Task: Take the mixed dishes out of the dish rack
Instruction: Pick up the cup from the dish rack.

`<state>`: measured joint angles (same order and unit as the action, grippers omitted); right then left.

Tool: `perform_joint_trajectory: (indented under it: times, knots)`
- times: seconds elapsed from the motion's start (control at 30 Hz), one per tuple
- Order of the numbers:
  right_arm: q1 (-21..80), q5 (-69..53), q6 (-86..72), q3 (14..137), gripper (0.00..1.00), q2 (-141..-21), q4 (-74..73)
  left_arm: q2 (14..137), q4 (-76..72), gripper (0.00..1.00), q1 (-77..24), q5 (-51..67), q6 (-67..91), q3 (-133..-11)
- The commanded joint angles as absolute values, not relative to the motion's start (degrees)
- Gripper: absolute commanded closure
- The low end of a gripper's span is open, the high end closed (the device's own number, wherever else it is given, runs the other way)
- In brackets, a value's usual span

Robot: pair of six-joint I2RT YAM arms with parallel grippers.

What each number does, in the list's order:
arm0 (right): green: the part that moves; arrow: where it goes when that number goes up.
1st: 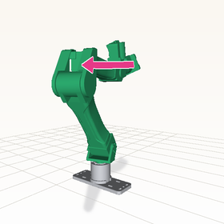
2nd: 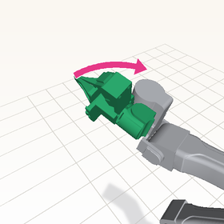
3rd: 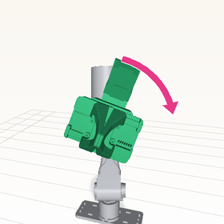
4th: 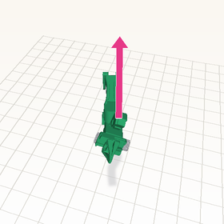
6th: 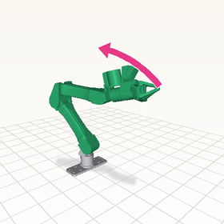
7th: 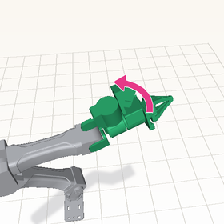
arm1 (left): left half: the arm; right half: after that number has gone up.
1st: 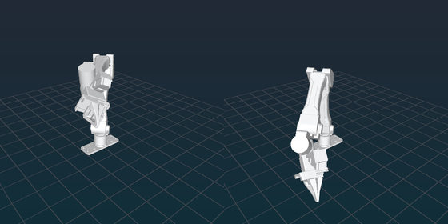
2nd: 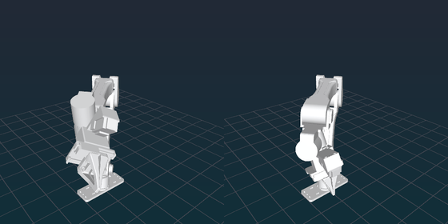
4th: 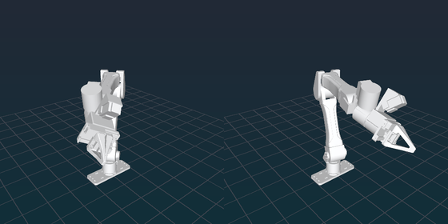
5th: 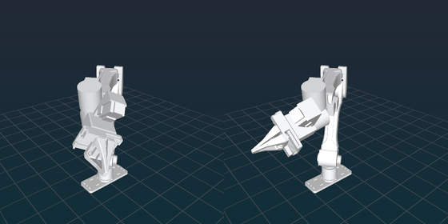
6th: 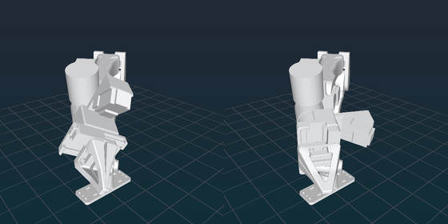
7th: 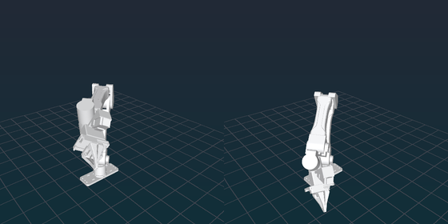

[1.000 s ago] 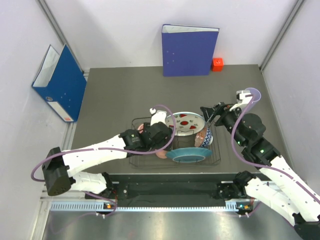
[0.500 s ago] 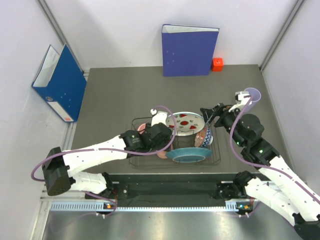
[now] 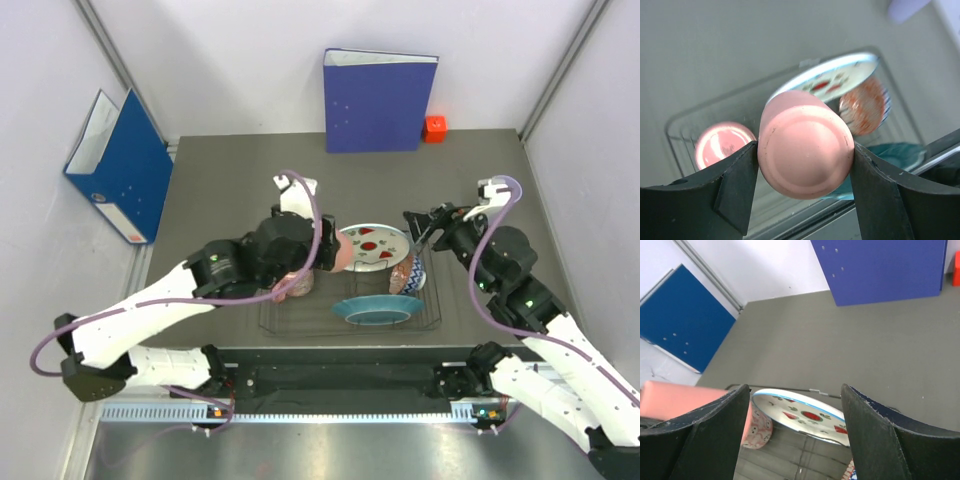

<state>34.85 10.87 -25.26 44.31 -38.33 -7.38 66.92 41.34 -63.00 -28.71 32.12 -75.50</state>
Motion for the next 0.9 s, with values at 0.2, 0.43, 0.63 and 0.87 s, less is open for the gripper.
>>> perform_joint_trajectory:
  times: [0.2,0.43,0.63,0.87]
  knots:
    - [35.51,13.43,-28.65,47.90,0.26,-35.68,-4.57,56.69,22.27,1.00,-61.88,-29.47,20.22,-76.99]
    - [35.42,5.73,-31.20,45.08,0.25,-33.22,2.55,58.36,6.79,1.00,-50.91,-1.50,27.04,-74.63]
    - [35.42,0.97,-31.02,45.00,0.24,-31.82,5.62,64.41,-13.84,1.00,-36.66,23.27,42.88,-70.76]
    - [35.42,-3.86,-31.02,45.27,0.25,-33.22,8.96,74.43,-34.41,1.00,-34.54,38.04,55.53,-70.93]
